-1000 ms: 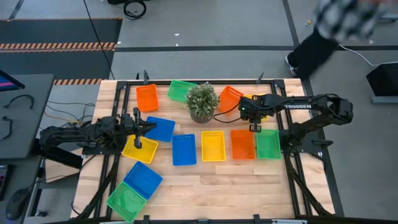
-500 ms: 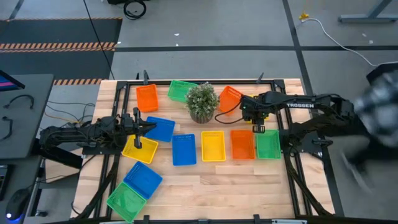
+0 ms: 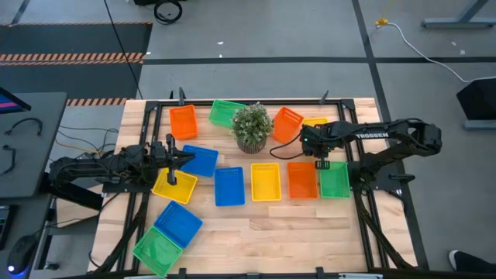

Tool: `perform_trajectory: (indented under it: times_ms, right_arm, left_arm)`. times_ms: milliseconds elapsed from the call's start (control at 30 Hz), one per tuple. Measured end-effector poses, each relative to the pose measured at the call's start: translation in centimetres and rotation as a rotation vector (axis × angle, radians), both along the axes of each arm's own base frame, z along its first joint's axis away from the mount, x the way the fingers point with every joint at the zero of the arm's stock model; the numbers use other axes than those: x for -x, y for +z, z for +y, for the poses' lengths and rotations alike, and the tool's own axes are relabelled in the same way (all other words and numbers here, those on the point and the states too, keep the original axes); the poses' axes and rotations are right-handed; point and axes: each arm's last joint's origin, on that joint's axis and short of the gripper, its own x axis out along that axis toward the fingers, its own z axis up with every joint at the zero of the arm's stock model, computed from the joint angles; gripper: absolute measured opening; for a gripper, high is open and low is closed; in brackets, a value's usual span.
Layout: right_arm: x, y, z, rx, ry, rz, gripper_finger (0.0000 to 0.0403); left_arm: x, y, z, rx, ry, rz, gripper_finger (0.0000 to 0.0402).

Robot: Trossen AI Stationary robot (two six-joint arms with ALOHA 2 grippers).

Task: Stack baskets by color
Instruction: Stack the top yellow bin on top of the bottom right yellow bin

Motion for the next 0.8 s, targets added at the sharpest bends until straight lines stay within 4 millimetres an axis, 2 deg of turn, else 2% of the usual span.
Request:
perform_trajectory:
  times_ms: [67,100,267,433,600,800]
  right_arm:
    - [-0.2,0.5,-0.1,0.018,-0.01,-0.011,0.0016]
    - [-0.3,0.8,-0.2,0.033,-0.019,-0.016,0.0011]
    - [-1.2,3.6,0.3,0.122,-0.038,-0.012,0.0008]
    - [-2.6,8.0,2.4,0.188,-0.023,-0.084,0.0008]
    - [-4.2,12.3,6.8,0.16,0.009,-0.254,0.0007]
    - [-5.2,15.6,14.3,0.017,0.098,-0.454,0.0007]
  left_arm:
    - [0.0,0.0,0.0,0.0,0.0,0.0,0.0037]
    - [0.0,0.0,0.0,0.0,0.0,0.0,0.0038]
    - [0.0,0.0,0.0,0.0,0.001,0.0,0.004]
    - [0.0,0.0,0.0,0.0,0.0,0.0,0.0034]
    - [0.0,0.0,0.0,0.0,0.0,0.0,0.0034]
    - [0.0,0.0,0.0,0.0,0.0,0.0,0.004]
